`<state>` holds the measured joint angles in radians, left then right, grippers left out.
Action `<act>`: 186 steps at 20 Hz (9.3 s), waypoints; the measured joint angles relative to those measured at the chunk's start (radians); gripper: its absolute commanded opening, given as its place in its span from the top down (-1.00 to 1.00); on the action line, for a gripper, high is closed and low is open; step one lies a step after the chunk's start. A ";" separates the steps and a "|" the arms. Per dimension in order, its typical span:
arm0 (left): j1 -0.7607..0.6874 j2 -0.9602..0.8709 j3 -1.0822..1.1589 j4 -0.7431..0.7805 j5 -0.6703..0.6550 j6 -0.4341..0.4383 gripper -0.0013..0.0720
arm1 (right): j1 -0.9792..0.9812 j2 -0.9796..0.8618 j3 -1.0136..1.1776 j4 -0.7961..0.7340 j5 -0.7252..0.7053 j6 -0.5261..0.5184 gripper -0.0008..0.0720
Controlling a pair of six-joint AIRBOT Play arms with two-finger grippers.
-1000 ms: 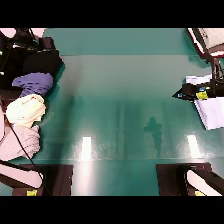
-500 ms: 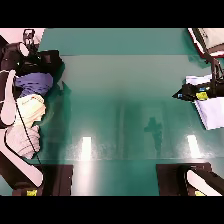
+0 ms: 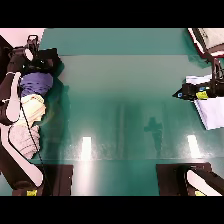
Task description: Fold the shirts.
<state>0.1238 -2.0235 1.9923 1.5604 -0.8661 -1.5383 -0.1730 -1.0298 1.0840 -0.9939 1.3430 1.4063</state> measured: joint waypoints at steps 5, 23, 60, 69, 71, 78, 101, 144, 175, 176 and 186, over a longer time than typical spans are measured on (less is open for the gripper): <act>-0.018 0.121 0.093 -0.137 -0.047 0.089 0.90 | 0.000 0.000 0.006 0.051 -0.071 0.000 0.91; -0.368 0.639 -0.297 -0.739 -0.468 0.526 -0.81 | 0.000 0.001 0.490 0.137 0.005 0.000 0.91; -0.308 0.915 -0.921 -0.620 -0.413 0.308 0.90 | 0.077 -0.044 0.322 0.079 0.196 -0.001 -0.09; -0.257 1.050 -0.636 -0.472 -0.533 0.291 0.90 | 0.315 -0.310 0.024 0.109 -0.014 -0.043 -0.08; -0.255 1.054 -0.621 -0.462 -0.533 0.286 0.90 | 0.369 -0.375 -0.044 0.196 -0.078 -0.085 -0.08; -0.255 1.057 -0.607 -0.447 -0.530 0.267 0.90 | 0.515 -0.483 -0.092 0.299 -0.363 -0.138 -0.07; -0.255 1.057 -0.598 -0.446 -0.533 0.204 0.90 | 0.596 -0.485 -0.069 0.361 -0.636 -0.166 0.92; -0.254 0.772 -0.745 -0.311 -0.200 0.162 -0.49 | 0.343 -0.623 0.857 -0.184 -0.063 0.044 -0.14; -0.595 0.643 -0.879 -0.077 -0.053 0.132 0.90 | 0.310 -0.087 0.026 -0.177 -0.069 0.050 -0.14; -0.595 0.671 -0.861 -0.056 -0.073 0.124 0.90 | 0.289 -0.080 0.002 -0.177 -0.038 0.051 -0.14; -0.594 0.945 -0.812 0.069 -0.234 0.002 0.90 | -0.024 0.171 -0.460 -0.176 0.107 0.093 -0.58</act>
<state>-0.4706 -1.0786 1.1801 1.6299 -1.1000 -1.5368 -0.1970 -0.8589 0.6239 -1.1702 1.4502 1.4994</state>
